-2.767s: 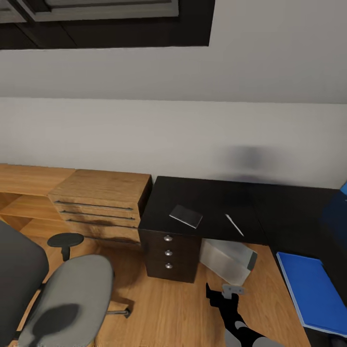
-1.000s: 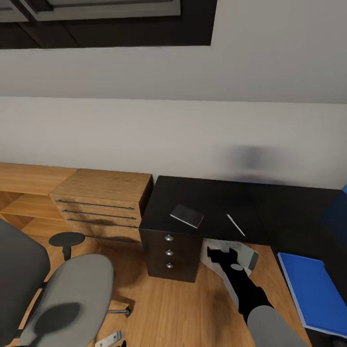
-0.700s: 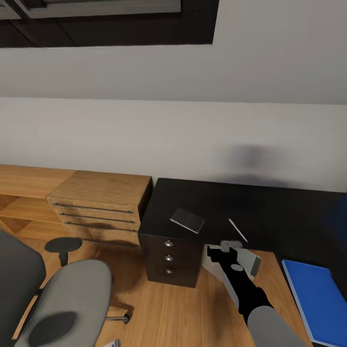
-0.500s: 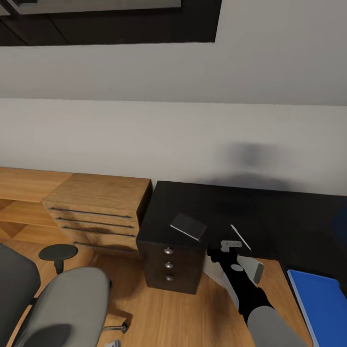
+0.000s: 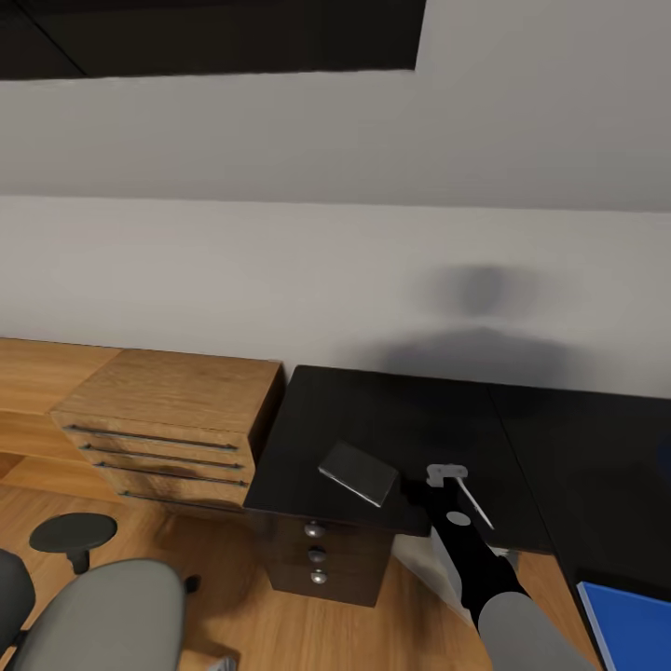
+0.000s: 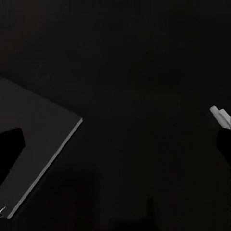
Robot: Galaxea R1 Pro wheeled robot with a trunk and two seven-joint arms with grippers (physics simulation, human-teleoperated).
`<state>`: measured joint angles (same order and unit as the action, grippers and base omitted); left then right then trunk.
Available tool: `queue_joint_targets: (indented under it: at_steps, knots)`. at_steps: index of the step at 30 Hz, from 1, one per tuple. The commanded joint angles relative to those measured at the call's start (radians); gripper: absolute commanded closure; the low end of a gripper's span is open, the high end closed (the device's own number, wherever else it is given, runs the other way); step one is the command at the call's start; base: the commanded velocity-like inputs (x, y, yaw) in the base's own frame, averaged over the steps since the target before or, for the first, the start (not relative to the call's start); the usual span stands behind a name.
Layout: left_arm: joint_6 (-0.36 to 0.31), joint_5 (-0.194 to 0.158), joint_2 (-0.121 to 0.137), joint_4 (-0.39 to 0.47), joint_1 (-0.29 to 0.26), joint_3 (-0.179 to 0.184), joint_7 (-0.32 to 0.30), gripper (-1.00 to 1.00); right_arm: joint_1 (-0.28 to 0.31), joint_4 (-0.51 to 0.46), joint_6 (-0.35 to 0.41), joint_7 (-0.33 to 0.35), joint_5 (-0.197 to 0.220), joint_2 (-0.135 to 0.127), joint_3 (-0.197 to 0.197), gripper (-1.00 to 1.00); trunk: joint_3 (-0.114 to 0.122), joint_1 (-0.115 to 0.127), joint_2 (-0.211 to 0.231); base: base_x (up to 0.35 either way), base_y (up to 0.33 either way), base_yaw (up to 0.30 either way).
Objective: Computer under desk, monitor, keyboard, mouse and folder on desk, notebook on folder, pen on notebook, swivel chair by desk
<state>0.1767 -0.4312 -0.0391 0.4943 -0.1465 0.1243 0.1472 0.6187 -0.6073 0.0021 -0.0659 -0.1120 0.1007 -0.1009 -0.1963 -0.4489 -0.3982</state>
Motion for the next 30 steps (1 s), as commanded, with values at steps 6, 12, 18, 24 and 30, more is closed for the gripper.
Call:
queue_joint_targets:
  at_steps: [6, 12, 18, 24, 30]
  knots:
    - [0.006, -0.008, 0.001, -0.021, -0.001, 0.012, 0.008, -1.00, 0.000, 0.000, 0.000, 0.004, -0.010, 0.003, -0.004, -1.00, -0.002, -0.001, -0.002, 0.331, -0.078, 0.000]
    - [0.016, -0.008, 0.001, -0.025, -0.001, 0.012, 0.008, -1.00, 0.000, 0.000, 0.000, 0.061, -0.011, 0.004, -0.002, -1.00, -0.002, -0.001, -0.002, 0.200, -0.016, 0.000]
    - [0.033, -0.008, 0.001, -0.026, -0.001, 0.012, 0.008, -1.00, 0.000, 0.000, 0.004, 0.180, -0.013, 0.004, -0.001, -1.00, -0.002, -0.001, -0.002, 0.036, -0.003, 0.000]
    - [0.036, -0.008, 0.001, -0.026, -0.001, 0.012, 0.008, -1.00, 0.000, 0.000, 0.009, 0.205, -0.011, 0.006, 0.000, -1.00, -0.003, -0.001, -0.002, 0.006, 0.000, 0.024]
    - [0.036, -0.008, 0.002, -0.026, -0.001, 0.012, 0.008, -1.00, 0.000, 0.000, 0.009, 0.205, -0.011, 0.019, -0.001, -1.00, -0.008, -0.001, -0.002, 0.001, 0.000, 0.145]
